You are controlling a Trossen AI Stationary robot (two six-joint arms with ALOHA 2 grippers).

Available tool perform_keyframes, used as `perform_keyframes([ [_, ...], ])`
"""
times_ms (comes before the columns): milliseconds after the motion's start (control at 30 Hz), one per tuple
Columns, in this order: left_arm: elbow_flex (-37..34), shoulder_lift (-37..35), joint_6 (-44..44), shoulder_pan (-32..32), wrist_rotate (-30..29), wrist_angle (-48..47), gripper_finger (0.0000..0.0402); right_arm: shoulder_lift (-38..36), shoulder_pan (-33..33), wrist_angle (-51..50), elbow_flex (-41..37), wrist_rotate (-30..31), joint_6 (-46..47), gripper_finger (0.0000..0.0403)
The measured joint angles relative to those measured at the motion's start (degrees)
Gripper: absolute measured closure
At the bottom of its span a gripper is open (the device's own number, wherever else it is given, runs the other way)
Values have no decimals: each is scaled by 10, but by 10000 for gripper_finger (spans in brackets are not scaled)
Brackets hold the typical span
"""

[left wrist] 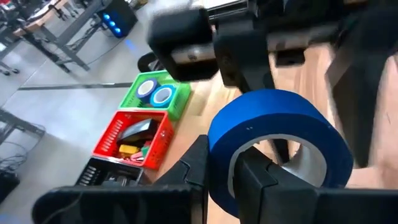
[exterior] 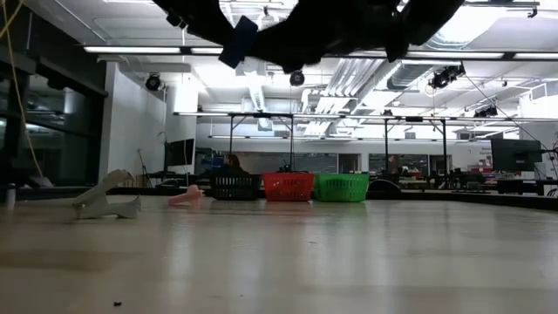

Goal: Pick and place Stapler, Stapler remover, tape
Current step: Put the blue tape into the green bin

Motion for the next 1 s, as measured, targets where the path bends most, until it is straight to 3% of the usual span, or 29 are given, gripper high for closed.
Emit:
perform_keyframes([
  [533, 0, 1, 21, -1, 40, 52, 366, -21, 29, 8, 1, 5, 7, 258],
  [700, 0, 1, 21, 0, 48, 56, 365, -21, 29, 10, 1, 5, 16, 295],
  [867, 0, 2, 21, 1, 54, 57, 345, -21, 29, 6, 1, 8, 26, 367],
  [1000, 0, 2, 21, 2, 67, 48, 334, -21, 30, -8, 3, 24, 36, 372],
])
